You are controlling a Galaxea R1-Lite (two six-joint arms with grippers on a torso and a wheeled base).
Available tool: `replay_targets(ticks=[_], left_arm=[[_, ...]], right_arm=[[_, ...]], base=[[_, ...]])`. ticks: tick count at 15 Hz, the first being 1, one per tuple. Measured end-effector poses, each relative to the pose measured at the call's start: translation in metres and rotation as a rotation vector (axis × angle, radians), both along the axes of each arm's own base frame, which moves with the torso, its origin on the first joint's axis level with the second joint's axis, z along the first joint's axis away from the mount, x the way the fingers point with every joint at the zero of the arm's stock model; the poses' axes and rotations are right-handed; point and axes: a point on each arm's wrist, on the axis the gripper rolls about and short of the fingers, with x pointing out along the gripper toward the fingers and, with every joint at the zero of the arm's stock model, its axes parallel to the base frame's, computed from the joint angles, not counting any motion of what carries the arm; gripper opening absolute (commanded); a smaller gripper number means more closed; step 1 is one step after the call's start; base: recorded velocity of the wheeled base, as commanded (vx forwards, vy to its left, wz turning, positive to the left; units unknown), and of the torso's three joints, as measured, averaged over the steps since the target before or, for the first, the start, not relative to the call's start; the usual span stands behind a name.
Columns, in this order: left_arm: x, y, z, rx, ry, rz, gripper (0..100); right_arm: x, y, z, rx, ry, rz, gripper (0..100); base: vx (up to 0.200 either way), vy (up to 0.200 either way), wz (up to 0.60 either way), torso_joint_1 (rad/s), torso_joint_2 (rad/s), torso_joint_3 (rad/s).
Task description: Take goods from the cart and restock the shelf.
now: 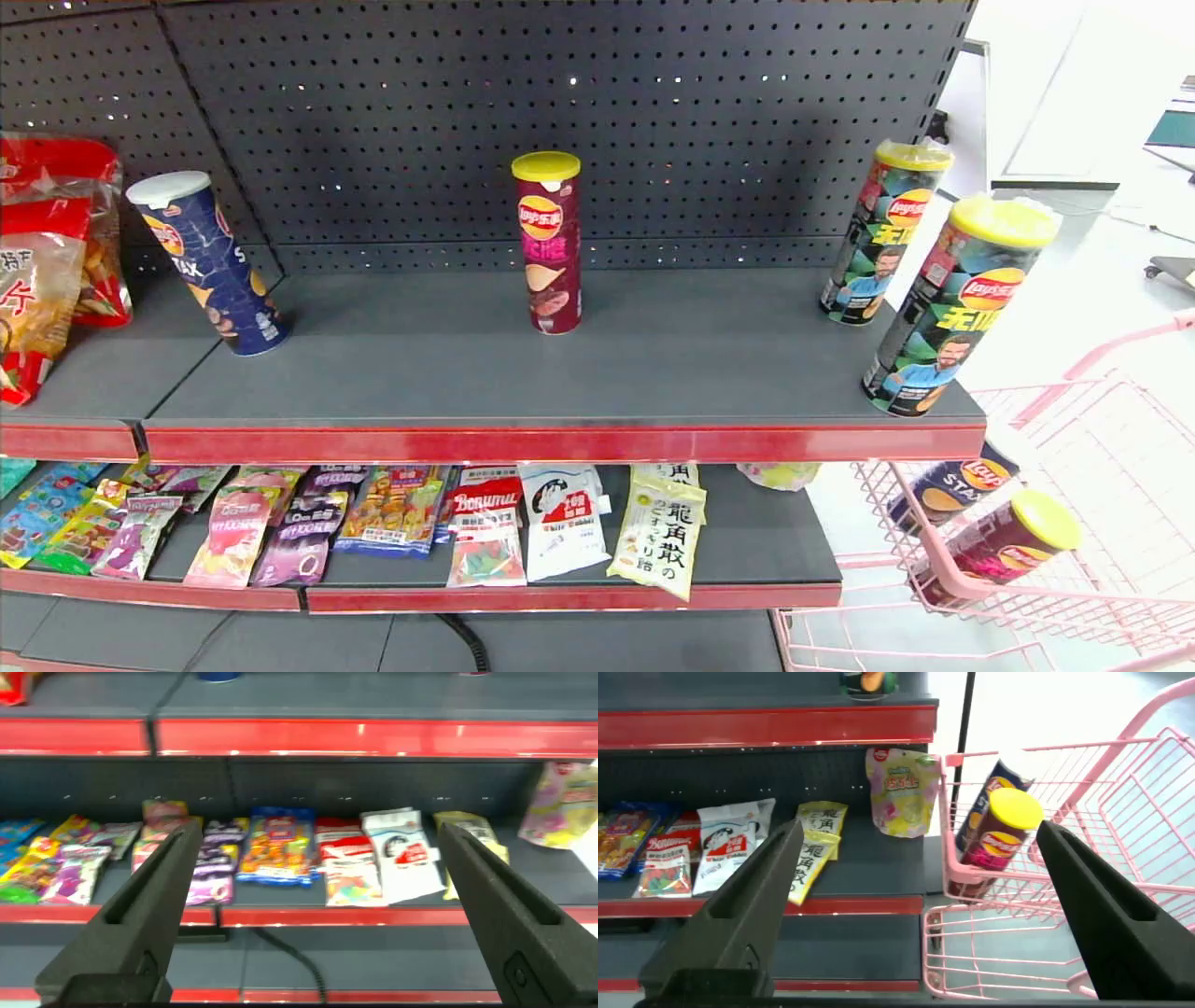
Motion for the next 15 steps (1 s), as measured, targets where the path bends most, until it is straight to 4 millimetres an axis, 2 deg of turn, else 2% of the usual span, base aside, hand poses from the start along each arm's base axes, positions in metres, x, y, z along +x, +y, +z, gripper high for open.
replay_targets(ticks=[5, 8, 15], left_arm=[[0.0000, 0.0000, 0.0000, 0.000, 0.000, 0.000, 100], [0.0000, 0.0000, 0.0000, 0.000, 0.000, 0.001, 100], [0.0000, 0.0000, 0.0000, 0.000, 0.000, 0.001, 100]], right_arm=[[0.0000, 0.0000, 0.0000, 0.000, 0.000, 0.000, 100], [0.0000, 0.0000, -0.0001, -0.003, 0.001, -0.001, 100], [0.0000, -0.0001, -0.0001, -0.003, 0.001, -0.006, 100]], base=[[0.000, -0.200, 0.00, 0.003, 0.00, 0.002], [0.000, 0.000, 0.00, 0.000, 0.00, 0.000], [0.000, 0.000, -0.60, 0.005, 0.00, 0.000]])
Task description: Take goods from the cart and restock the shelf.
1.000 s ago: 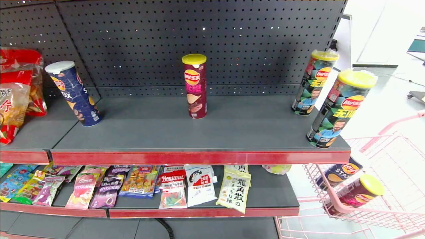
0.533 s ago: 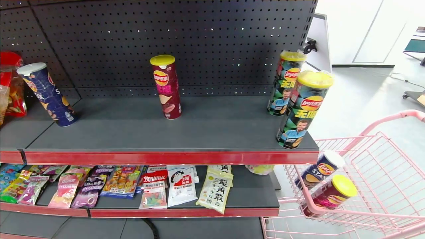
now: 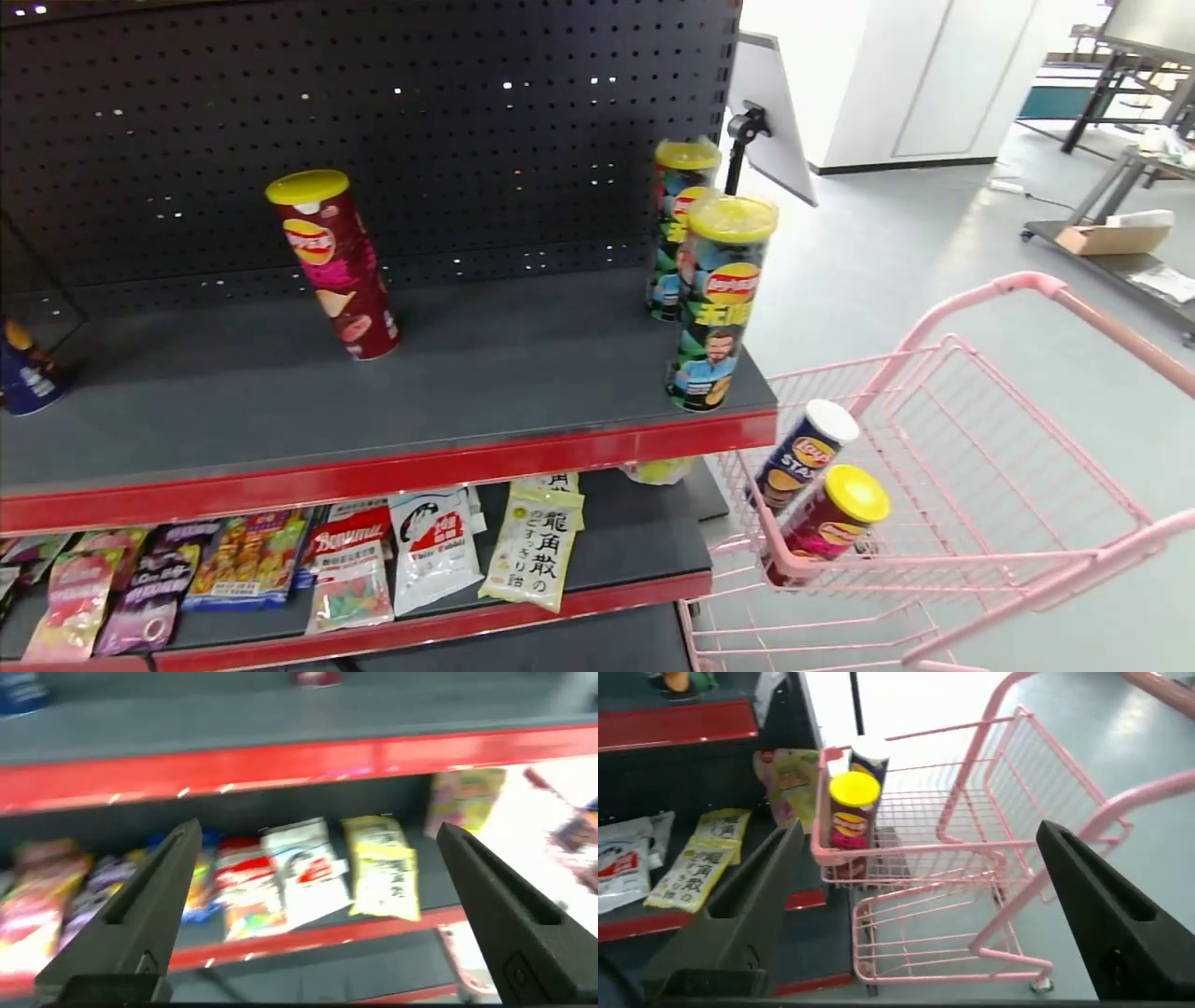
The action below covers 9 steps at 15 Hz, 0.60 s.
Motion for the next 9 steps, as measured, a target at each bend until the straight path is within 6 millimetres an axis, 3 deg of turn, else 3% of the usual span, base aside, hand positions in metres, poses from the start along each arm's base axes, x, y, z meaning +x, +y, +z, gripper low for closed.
replay_targets(ticks=[5, 9], left_arm=[[0.0000, 0.0000, 0.0000, 0.000, 0.000, 0.000, 100], [0.0000, 0.0000, 0.0000, 0.000, 0.000, 0.000, 100]], right_arm=[[0.0000, 0.0000, 0.0000, 0.002, 0.000, 0.000, 100], [0.0000, 0.0000, 0.0000, 0.001, 0.000, 0.003, 100]], base=[[0.000, 0.000, -0.60, 0.001, 0.00, 0.001], [0.000, 0.000, 0.00, 0.000, 0.00, 0.000]])
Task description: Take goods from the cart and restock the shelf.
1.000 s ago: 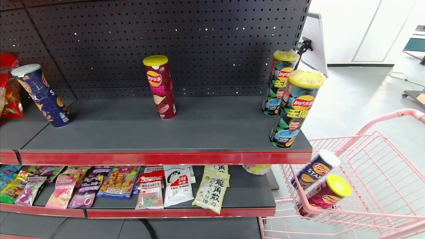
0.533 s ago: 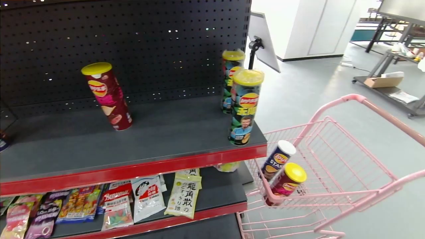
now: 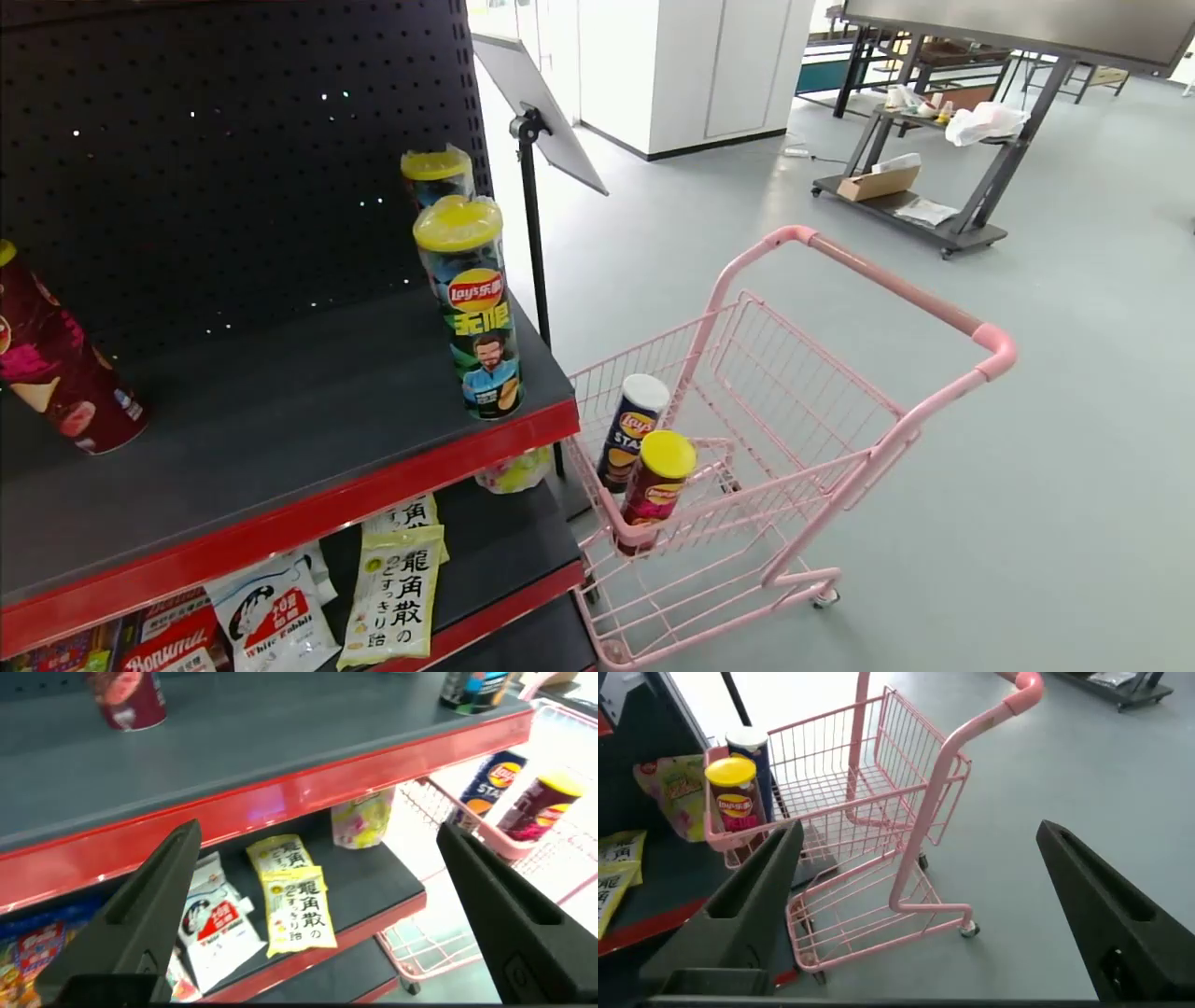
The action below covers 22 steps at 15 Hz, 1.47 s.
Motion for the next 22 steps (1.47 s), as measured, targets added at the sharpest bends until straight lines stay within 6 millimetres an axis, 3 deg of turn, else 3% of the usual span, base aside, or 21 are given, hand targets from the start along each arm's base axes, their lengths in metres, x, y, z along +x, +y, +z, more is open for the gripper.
replay_targets(ticks=[12, 22], left_arm=[[0.0000, 0.0000, 0.0000, 0.000, 0.000, 0.000, 100], [0.0000, 0.0000, 0.0000, 0.000, 0.000, 0.000, 100]], right_arm=[[0.0000, 0.0000, 0.0000, 0.007, 0.000, 0.000, 100], [0.0000, 0.0000, 0.0000, 0.001, 0.000, -0.001, 100]], base=[[0.000, 0.000, 0.00, -0.137, 0.33, 0.189], [0.000, 0.000, 0.00, -0.190, 0.53, 0.337]])
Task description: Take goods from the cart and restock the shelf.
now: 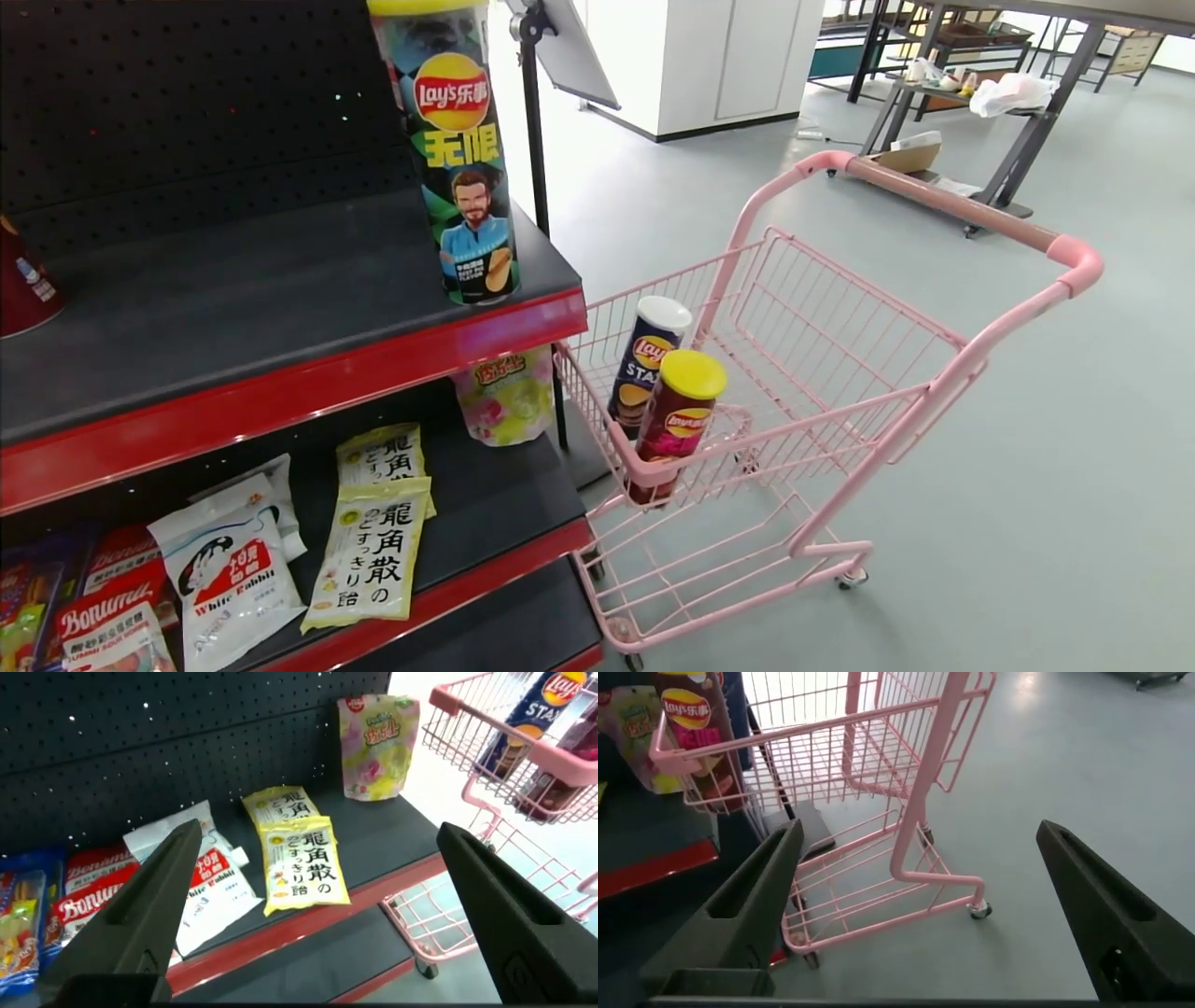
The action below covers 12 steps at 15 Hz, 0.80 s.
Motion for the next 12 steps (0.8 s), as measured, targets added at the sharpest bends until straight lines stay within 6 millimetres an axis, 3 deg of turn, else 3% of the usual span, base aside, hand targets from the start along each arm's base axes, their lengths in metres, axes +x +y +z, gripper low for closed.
replay_targets(ticks=[3, 7, 9, 12], left_arm=[[0.000, 0.000, 0.000, 0.000, 0.001, 0.000, 100], [0.000, 0.000, 0.000, 0.000, 0.000, 0.000, 100], [0.000, 0.000, 0.000, 0.000, 0.000, 0.000, 100], [0.000, 0.000, 0.000, 0.002, 0.000, 0.000, 100]], right_arm=[[0.000, 0.000, 0.000, 0.001, 0.000, 0.002, 100], [0.002, 0.000, 0.003, -0.010, 0.037, 0.027, 100], [0.002, 0.000, 0.027, 0.036, 0.014, 0.067, 100], [0.023, 0.003, 0.097, 0.074, 0.030, 0.209, 100]], base=[[0.000, 0.000, 0.00, -0.113, 0.38, 0.261], [0.000, 0.000, 0.00, -0.013, 0.05, 0.039], [0.000, 0.000, 0.00, 0.000, 0.00, 0.000], [0.000, 0.000, 0.00, 0.000, 0.00, 0.000]])
